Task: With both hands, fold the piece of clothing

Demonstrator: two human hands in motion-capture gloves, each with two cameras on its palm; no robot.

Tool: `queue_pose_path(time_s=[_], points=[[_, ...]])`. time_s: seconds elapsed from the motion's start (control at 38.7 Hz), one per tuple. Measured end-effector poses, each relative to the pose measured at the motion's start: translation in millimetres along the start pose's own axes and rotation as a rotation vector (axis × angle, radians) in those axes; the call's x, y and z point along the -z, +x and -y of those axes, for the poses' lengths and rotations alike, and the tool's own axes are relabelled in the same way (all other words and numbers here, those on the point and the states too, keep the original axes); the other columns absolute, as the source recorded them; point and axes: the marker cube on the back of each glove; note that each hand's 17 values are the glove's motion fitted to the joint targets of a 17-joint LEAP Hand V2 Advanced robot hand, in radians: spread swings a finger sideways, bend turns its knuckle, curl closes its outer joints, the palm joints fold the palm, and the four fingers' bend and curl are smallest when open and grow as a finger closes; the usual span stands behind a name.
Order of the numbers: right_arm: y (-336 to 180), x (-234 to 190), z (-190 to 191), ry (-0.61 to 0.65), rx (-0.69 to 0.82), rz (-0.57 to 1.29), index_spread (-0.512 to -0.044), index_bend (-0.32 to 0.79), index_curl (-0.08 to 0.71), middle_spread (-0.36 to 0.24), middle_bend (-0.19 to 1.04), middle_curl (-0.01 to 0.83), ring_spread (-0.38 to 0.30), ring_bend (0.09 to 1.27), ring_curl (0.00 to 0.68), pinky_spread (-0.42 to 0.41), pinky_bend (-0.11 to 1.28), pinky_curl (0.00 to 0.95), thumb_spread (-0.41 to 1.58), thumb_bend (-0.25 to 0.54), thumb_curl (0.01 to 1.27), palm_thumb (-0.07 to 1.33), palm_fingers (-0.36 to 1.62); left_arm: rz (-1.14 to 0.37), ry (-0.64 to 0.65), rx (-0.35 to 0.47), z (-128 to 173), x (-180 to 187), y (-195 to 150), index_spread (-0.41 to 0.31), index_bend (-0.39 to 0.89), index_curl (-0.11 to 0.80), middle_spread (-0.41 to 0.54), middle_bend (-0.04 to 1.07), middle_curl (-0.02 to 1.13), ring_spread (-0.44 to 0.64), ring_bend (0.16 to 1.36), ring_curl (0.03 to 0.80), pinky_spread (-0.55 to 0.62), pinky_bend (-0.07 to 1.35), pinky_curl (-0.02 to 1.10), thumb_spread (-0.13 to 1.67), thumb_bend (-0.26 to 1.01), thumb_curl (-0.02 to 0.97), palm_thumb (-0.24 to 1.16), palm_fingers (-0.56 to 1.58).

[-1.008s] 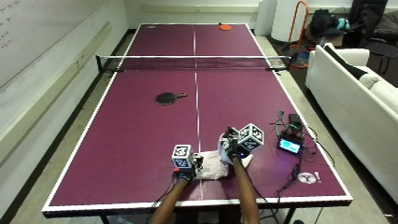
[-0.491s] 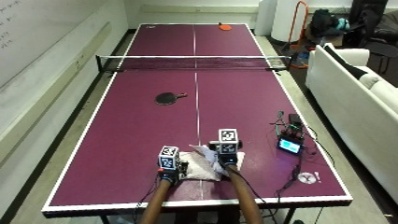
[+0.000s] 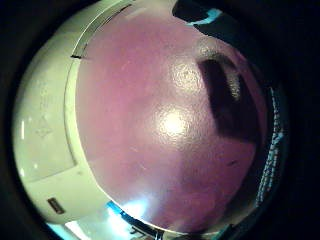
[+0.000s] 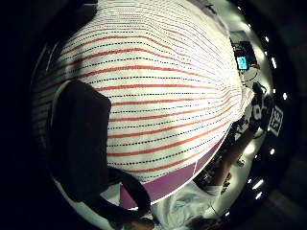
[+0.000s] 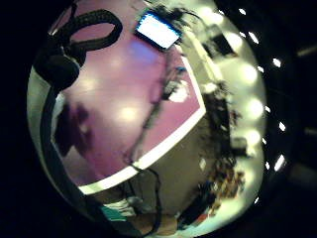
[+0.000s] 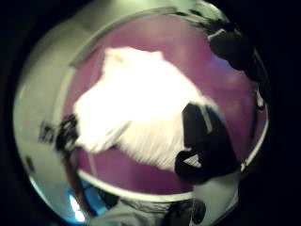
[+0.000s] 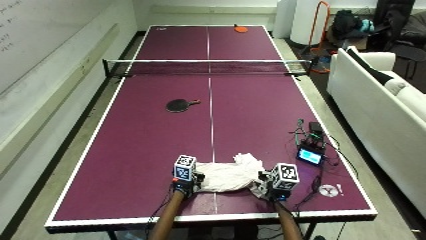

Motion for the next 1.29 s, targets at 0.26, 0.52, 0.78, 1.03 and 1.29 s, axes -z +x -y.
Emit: queue_pose_path(time_s=[0.26,0.52,0.78,1.03,1.29], points=[[-26,25,-31,-0.229,-0.040,-0.380,-0.354,0.08,0.200,-0.216,0.18,0.423,-0.200,0.44,0.398,-0.060,0.54,0.370,1.08,-0.073,0.36,0.62,0.72,-0.032,-0.025,-0.008,-1,-2,9,-0.104,0.18,0.406,0.009,0.14,0.27,0.24,0.50,0.297,0.46,0.32,0.35,1.45,-0.01,0.174,0.12,0.27],[-6,-1,53,0.279,-0.336,-0.425,-0.372,0.33,0.275,-0.288,0.28,0.443,-0.282,0.40,0.368,-0.069,0.28,0.291,1.09,0.081,0.41,0.92,1.04,0.049,0.051,-0.034,0,-2,50,-0.090,0.17,0.403,0.015,0.16,0.27,0.26,0.52,0.297,0.48,0.34,0.35,1.49,-0.01,0.157,0.08,0.25],[-72,46,60,0.580,-0.076,-0.180,-0.356,0.43,0.382,-0.296,0.12,0.391,-0.281,0.23,0.342,-0.014,0.33,0.323,1.12,0.100,0.40,1.03,1.08,0.003,0.097,-0.043,7,3,76,-0.086,0.16,0.394,0.031,0.19,0.30,0.27,0.51,0.293,0.48,0.30,0.34,1.51,-0.03,0.110,-0.05,0.28],[-217,31,59,0.611,0.592,-0.233,-0.342,0.49,0.432,-0.310,0.14,0.356,-0.342,0.19,0.336,-0.089,0.31,0.336,1.11,0.080,0.39,1.07,1.09,-0.611,0.261,0.086,9,25,21,-0.106,0.13,0.375,-0.053,0.31,0.35,0.19,0.51,0.290,0.46,0.19,0.31,1.58,0.05,0.136,0.08,0.46],[-262,-17,62,0.496,0.583,-0.250,-0.358,0.24,0.393,-0.318,0.14,0.338,-0.375,0.27,0.361,-0.144,0.37,0.361,1.04,-0.047,0.35,0.95,1.02,-0.272,0.513,0.221,-11,45,-47,-0.118,0.14,0.362,-0.105,0.42,0.41,0.12,0.49,0.297,0.43,0.15,0.28,1.61,0.12,0.161,0.18,0.54]])
